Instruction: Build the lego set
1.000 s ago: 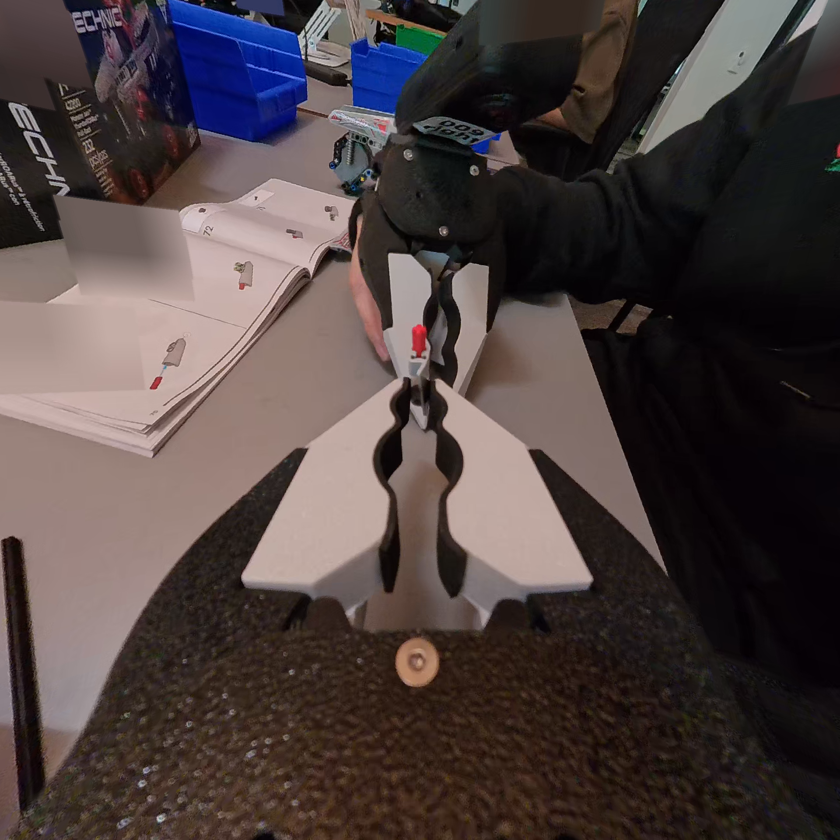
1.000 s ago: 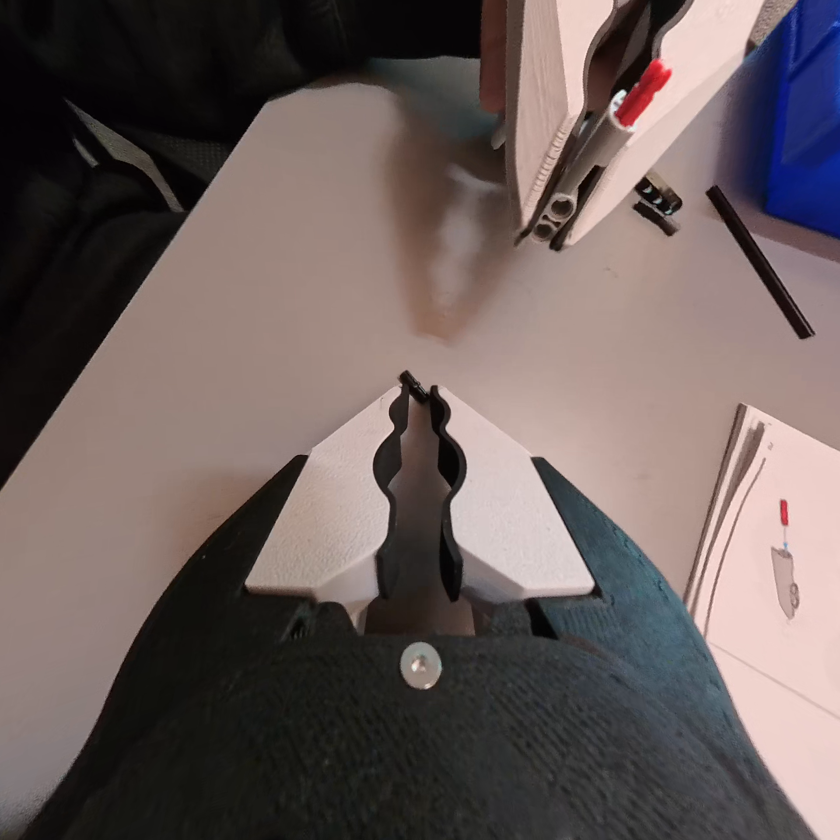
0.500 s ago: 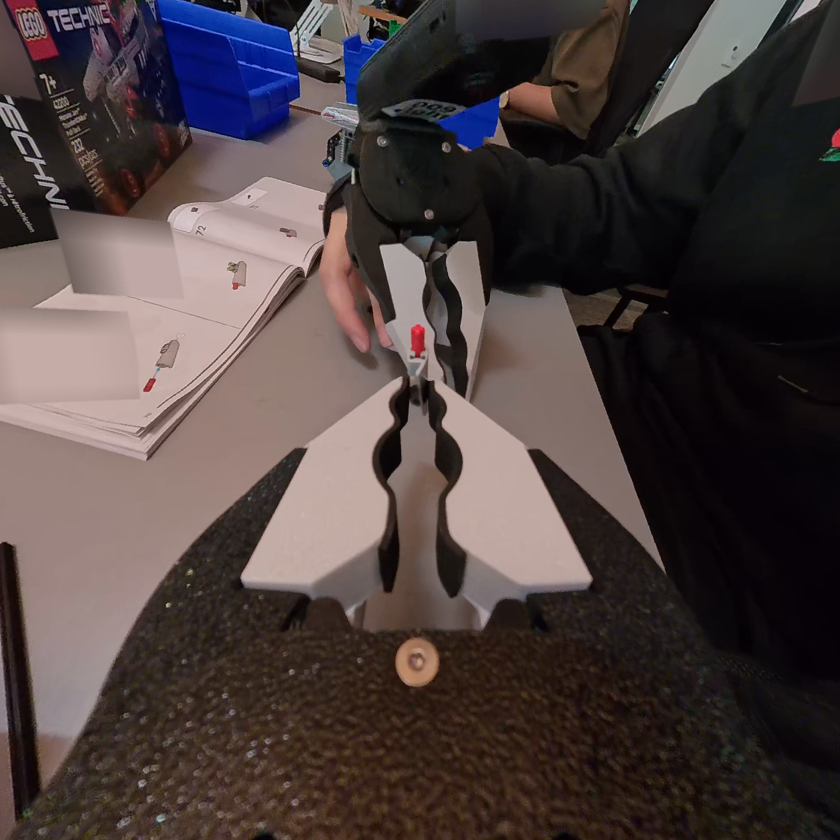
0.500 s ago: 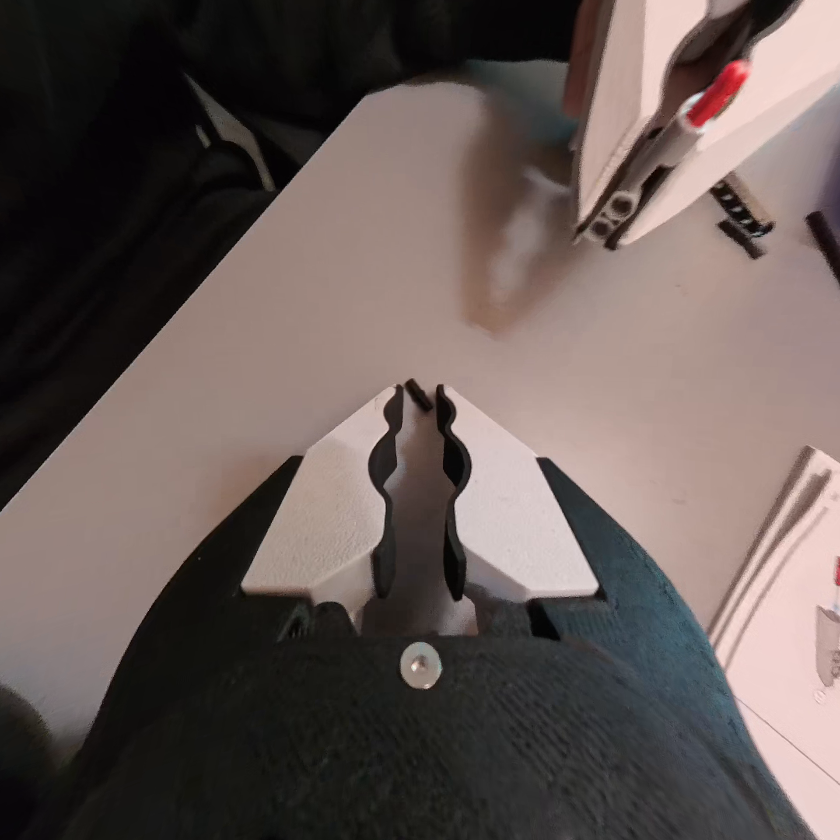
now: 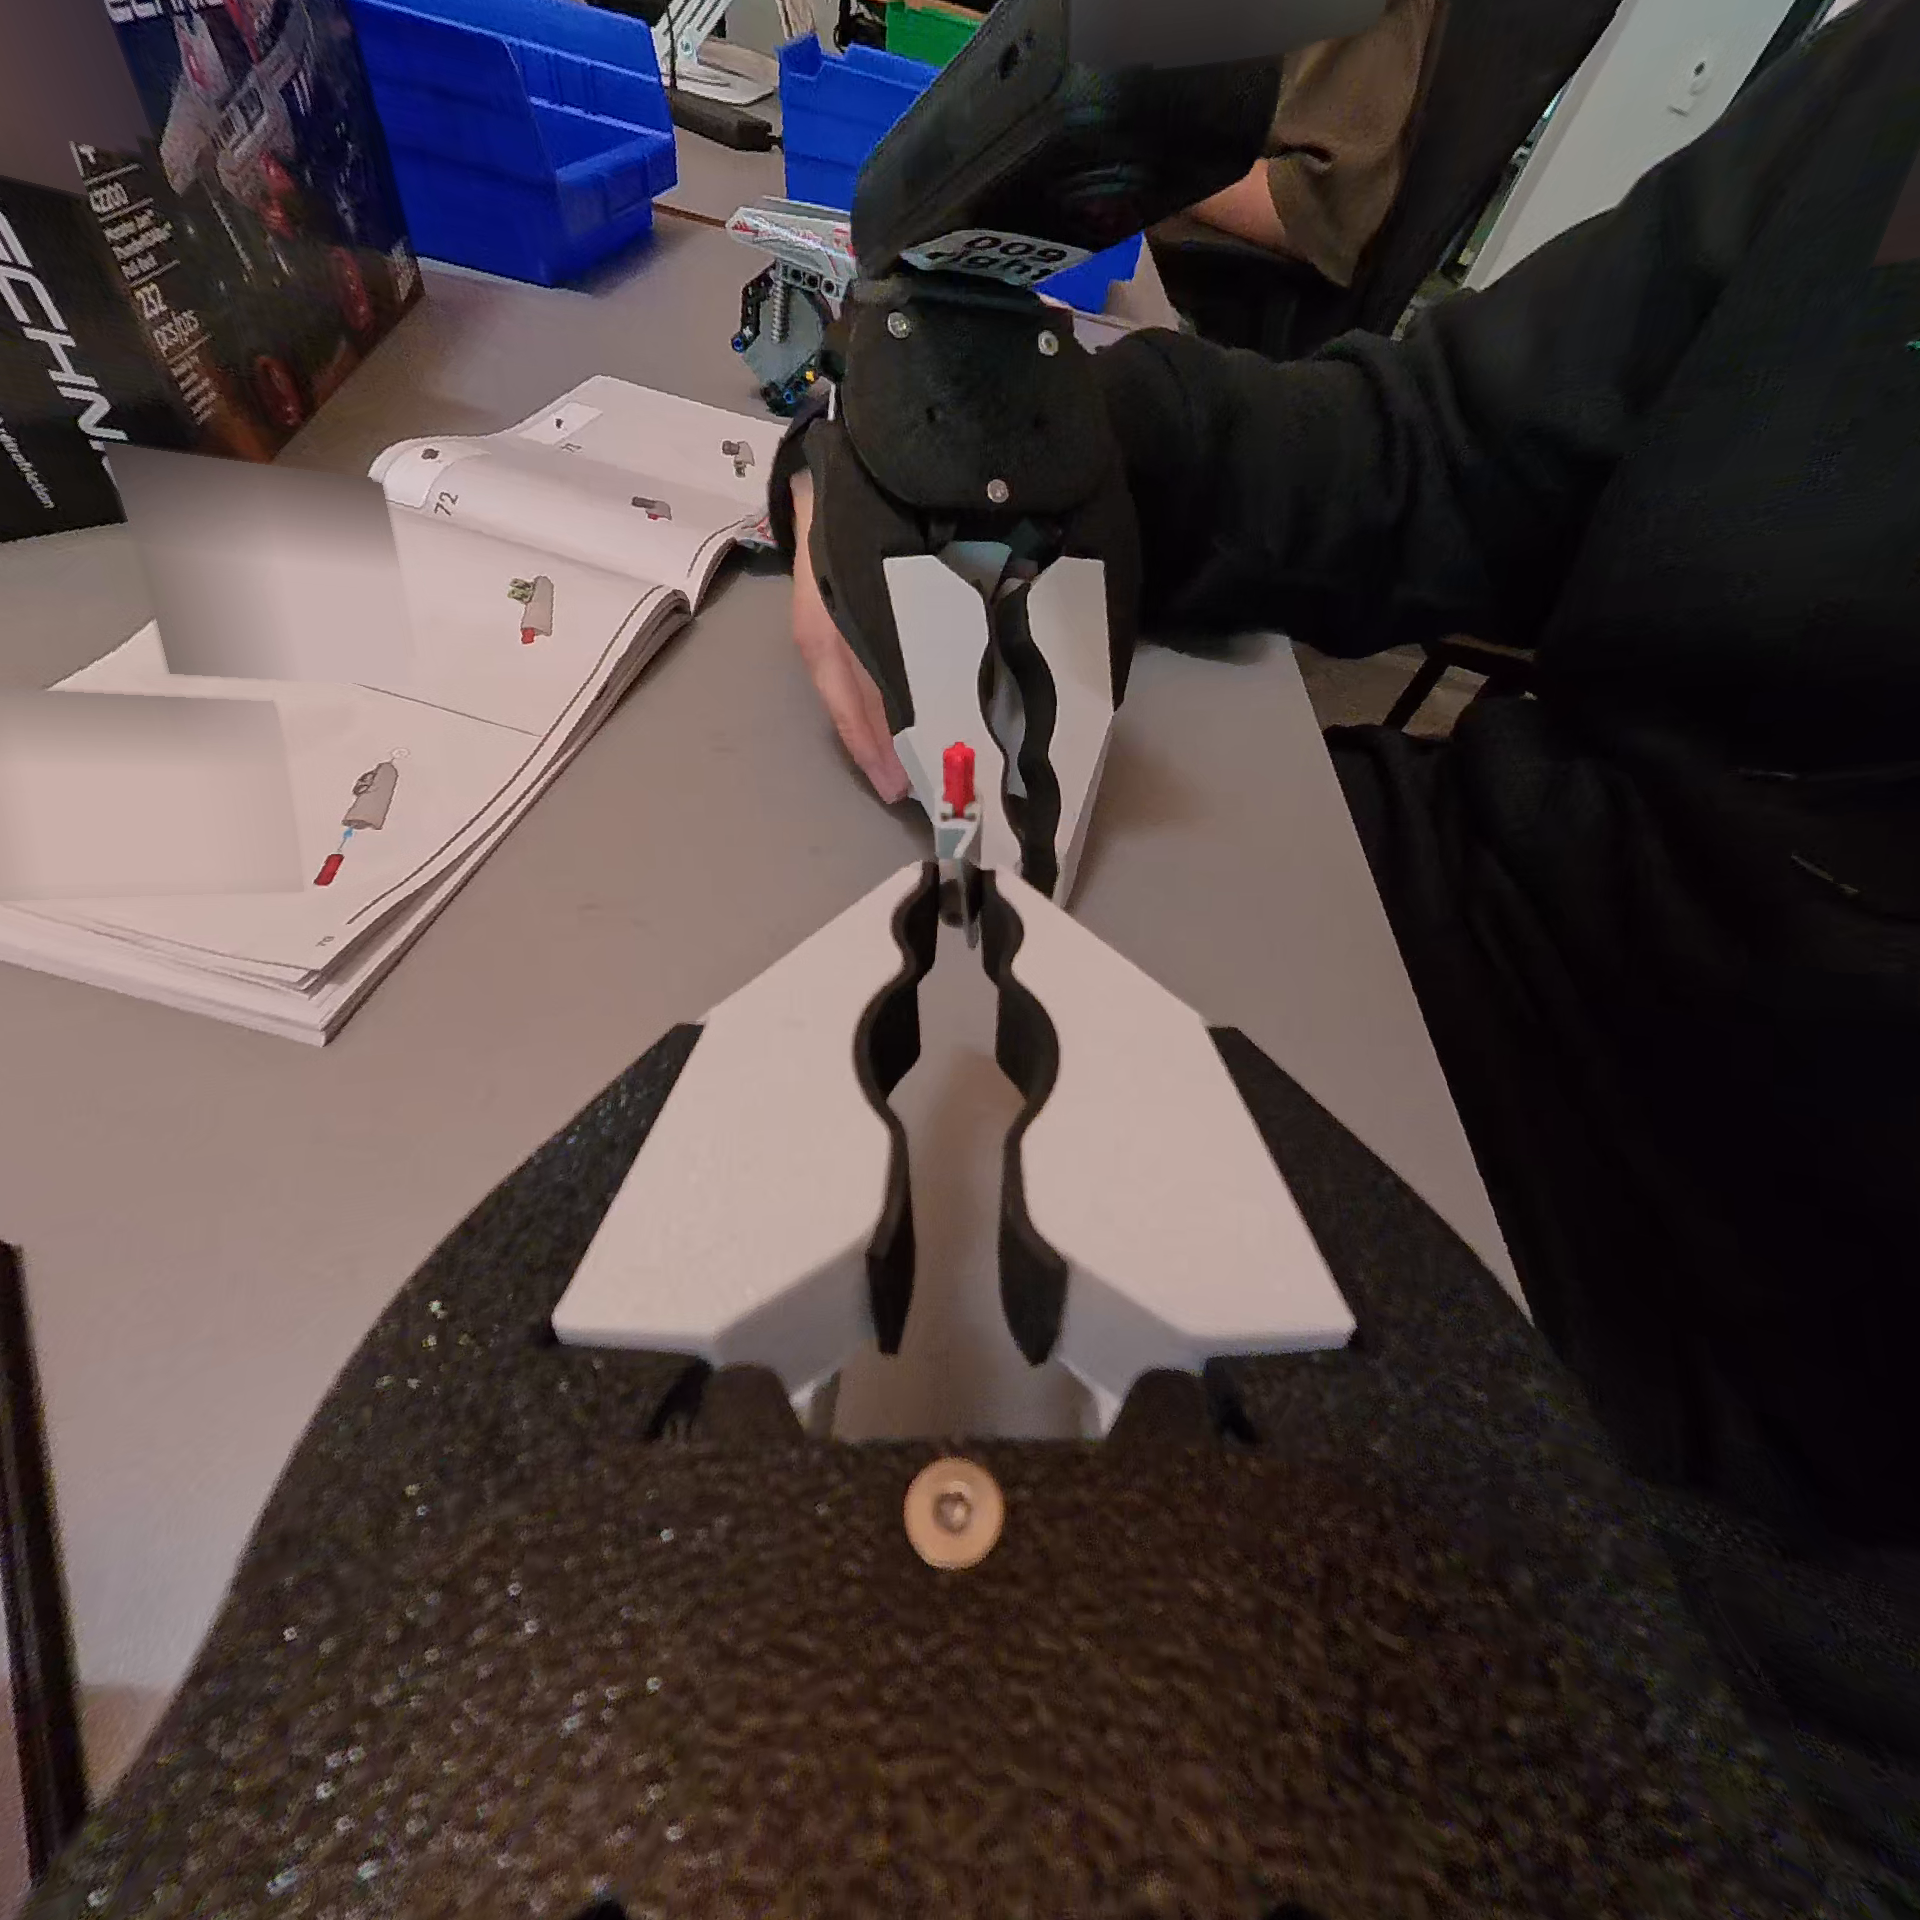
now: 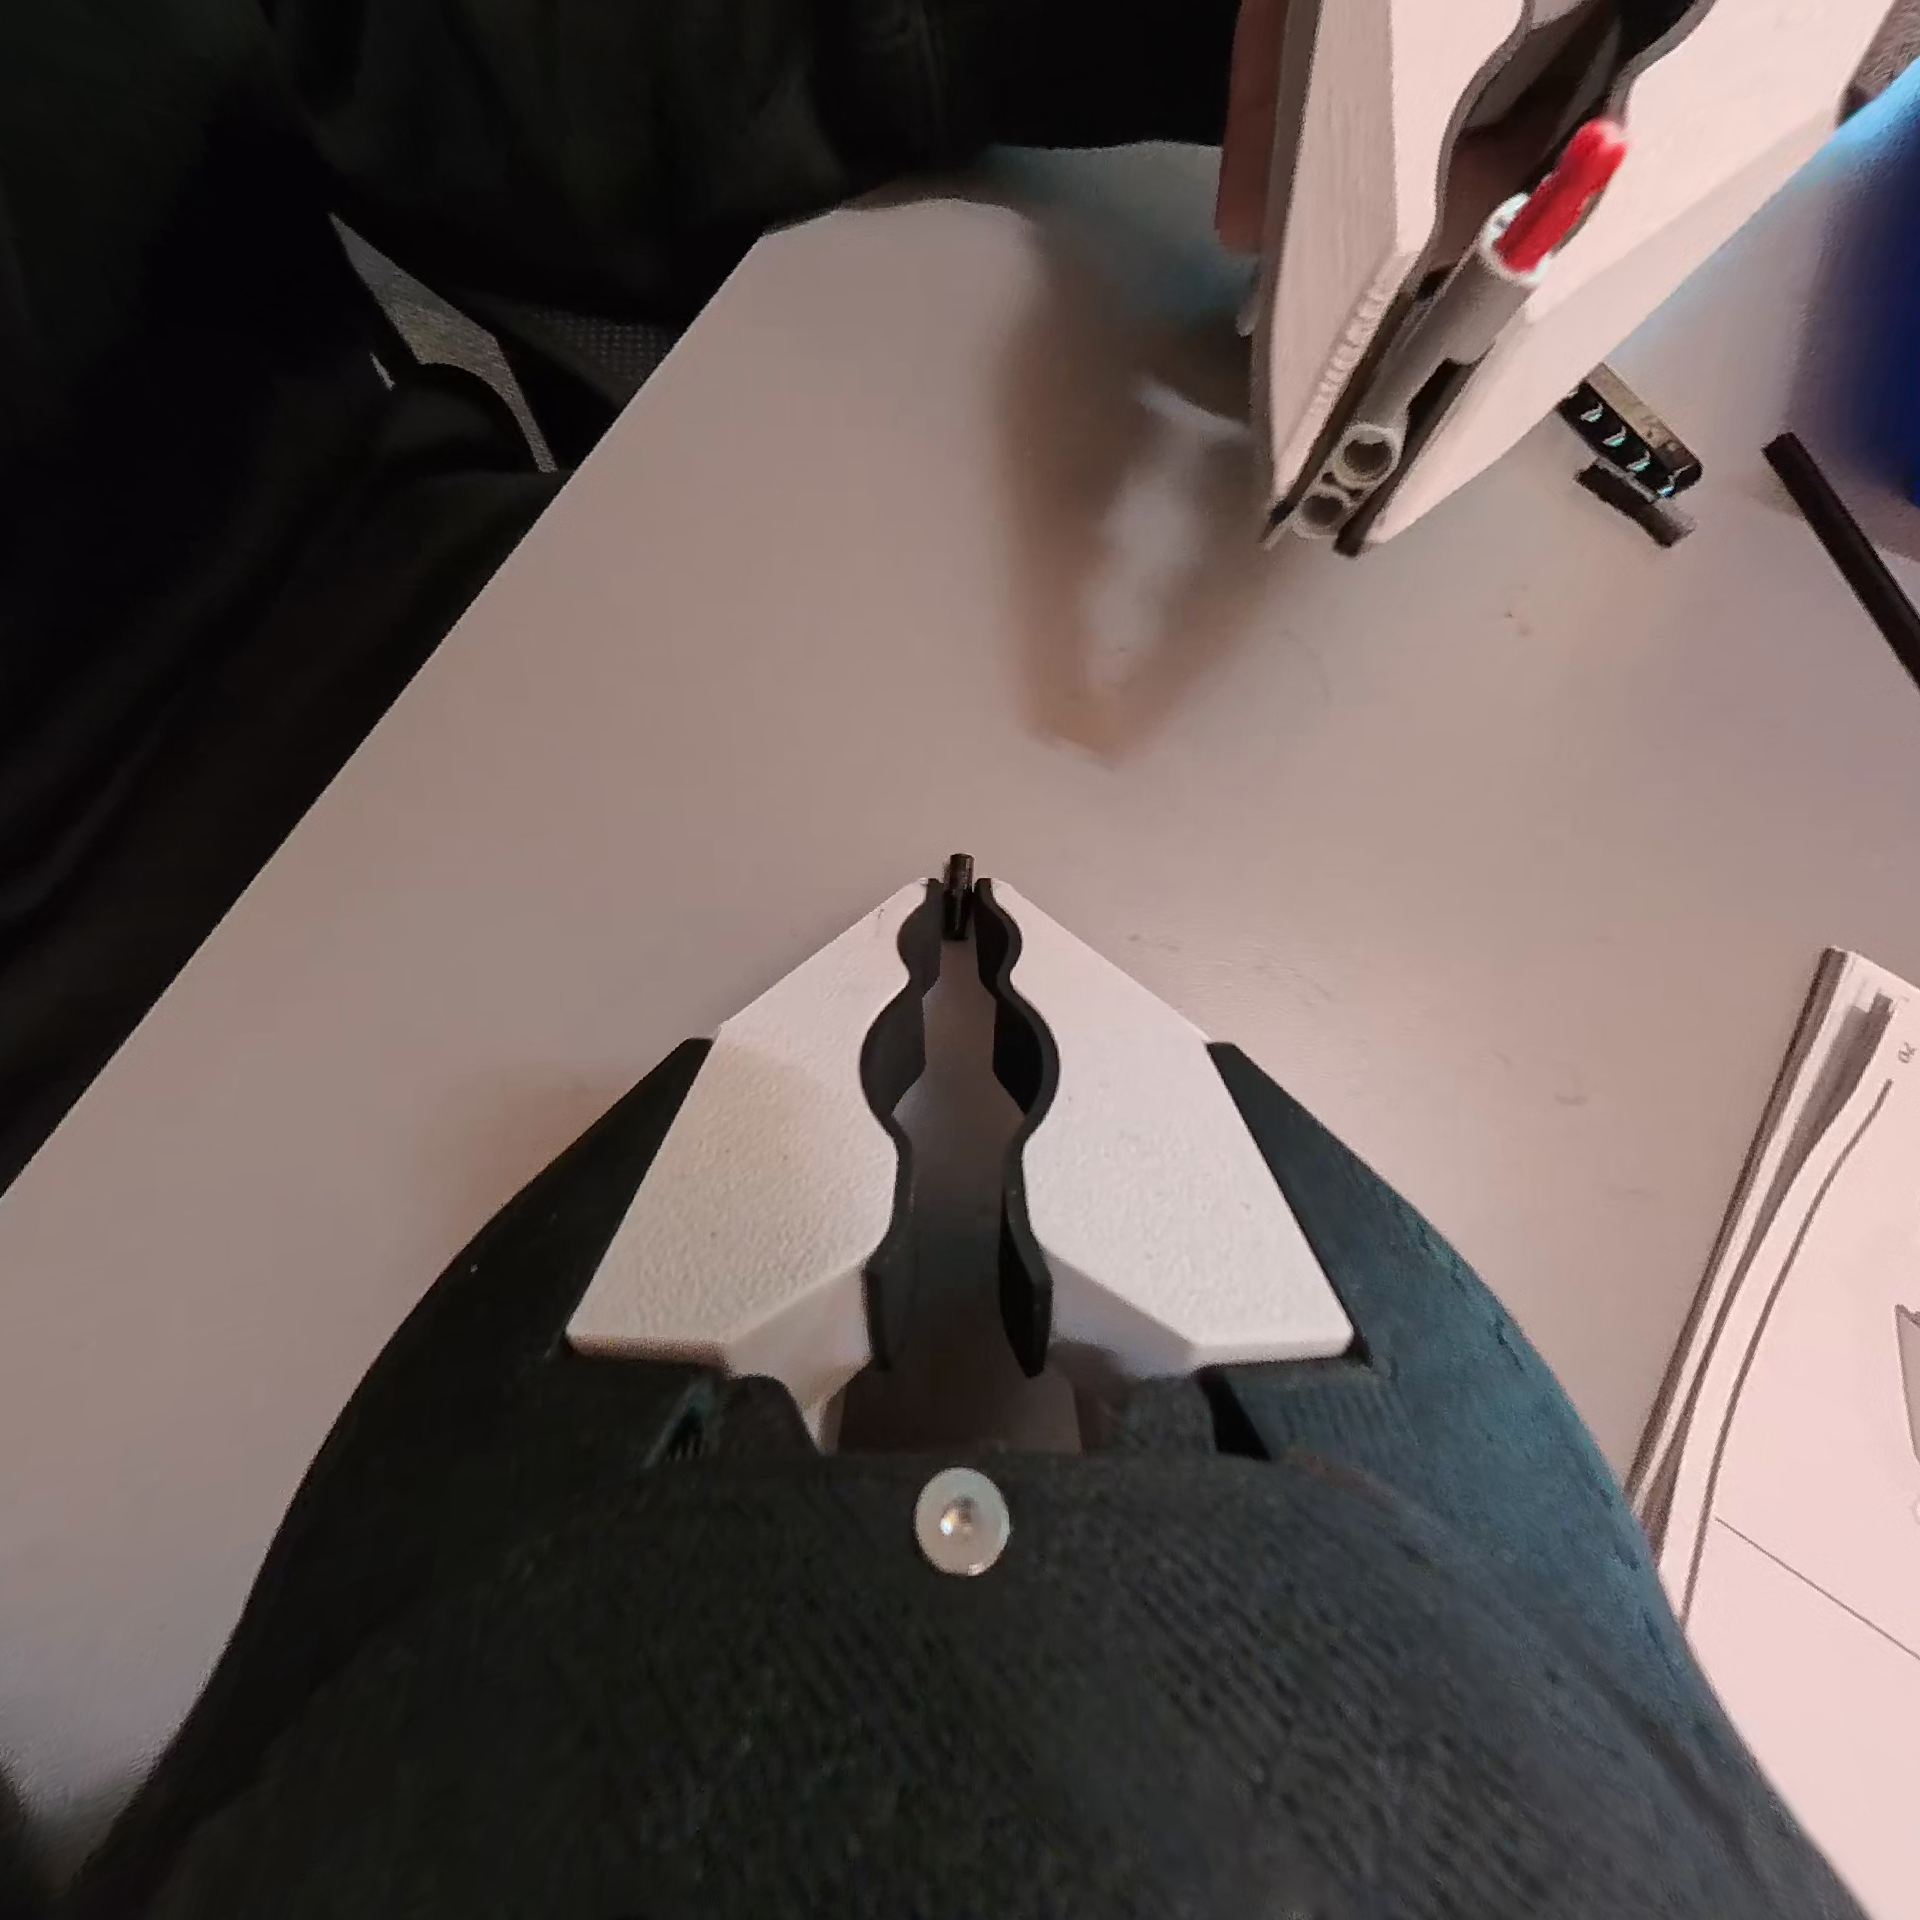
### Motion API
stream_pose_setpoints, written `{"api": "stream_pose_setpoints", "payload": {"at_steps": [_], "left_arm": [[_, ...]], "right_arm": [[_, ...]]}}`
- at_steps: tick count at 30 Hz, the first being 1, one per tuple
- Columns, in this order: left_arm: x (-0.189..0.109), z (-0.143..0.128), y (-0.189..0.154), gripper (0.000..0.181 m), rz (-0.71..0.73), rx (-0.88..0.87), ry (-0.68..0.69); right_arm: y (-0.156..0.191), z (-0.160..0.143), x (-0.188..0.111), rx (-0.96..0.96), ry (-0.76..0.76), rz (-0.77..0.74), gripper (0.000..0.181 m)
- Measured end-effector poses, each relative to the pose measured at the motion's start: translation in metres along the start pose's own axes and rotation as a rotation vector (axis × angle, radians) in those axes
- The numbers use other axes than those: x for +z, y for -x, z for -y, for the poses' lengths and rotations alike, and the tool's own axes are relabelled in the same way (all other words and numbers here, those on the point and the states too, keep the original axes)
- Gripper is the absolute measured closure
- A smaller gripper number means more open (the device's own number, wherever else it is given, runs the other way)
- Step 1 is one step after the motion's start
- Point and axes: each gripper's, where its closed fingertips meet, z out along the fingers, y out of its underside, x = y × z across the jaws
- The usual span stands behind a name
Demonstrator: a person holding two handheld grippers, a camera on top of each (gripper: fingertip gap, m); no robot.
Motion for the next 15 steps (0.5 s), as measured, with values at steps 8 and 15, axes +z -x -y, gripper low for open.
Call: {"api": "stream_pose_setpoints", "payload": {"at_steps": [8, 15], "left_arm": [[0.009, -0.005, 0.014, 0.177, 0.094, 0.0, 0.056], [0.023, -0.003, 0.016, 0.177, 0.106, 0.011, 0.073]], "right_arm": [[-0.042, 0.004, -0.02, 0.004, -0.003, -0.306, 0.177], [-0.058, 0.024, -0.05, -0.067, -0.078, -0.568, 0.177]]}}
